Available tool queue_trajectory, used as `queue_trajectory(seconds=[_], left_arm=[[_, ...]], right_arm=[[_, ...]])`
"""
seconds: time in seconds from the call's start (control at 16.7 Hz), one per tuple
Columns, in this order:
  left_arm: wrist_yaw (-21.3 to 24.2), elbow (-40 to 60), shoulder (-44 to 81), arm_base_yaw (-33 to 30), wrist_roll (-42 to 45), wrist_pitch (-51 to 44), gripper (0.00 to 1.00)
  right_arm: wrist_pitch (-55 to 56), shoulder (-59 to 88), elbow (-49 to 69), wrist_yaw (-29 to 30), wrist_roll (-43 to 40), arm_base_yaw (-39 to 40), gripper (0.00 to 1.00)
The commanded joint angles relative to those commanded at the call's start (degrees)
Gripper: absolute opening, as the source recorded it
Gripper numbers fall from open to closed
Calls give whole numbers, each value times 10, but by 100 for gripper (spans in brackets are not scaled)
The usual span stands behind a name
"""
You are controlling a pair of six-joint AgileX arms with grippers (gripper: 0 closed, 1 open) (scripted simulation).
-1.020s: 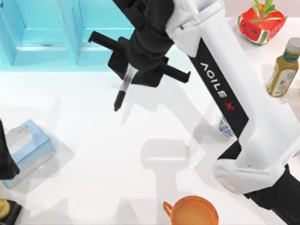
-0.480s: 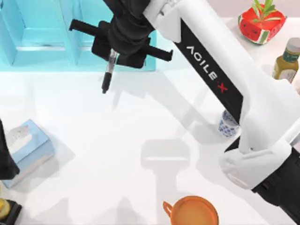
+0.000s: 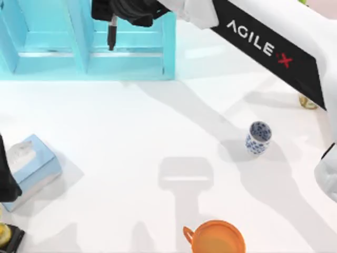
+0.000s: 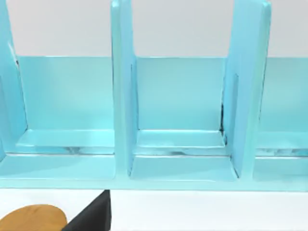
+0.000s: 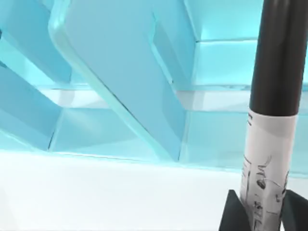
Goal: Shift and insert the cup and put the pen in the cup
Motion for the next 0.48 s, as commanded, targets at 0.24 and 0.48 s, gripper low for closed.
queue_trajectory(seconds=[0.24, 0.48], left_arm=[[0, 0, 0, 0, 0, 0, 100], [0, 0, 0, 0, 0, 0, 100]], right_arm=[[246, -162, -298, 69, -94, 3, 0], [488, -323, -600, 136, -186, 5, 0]])
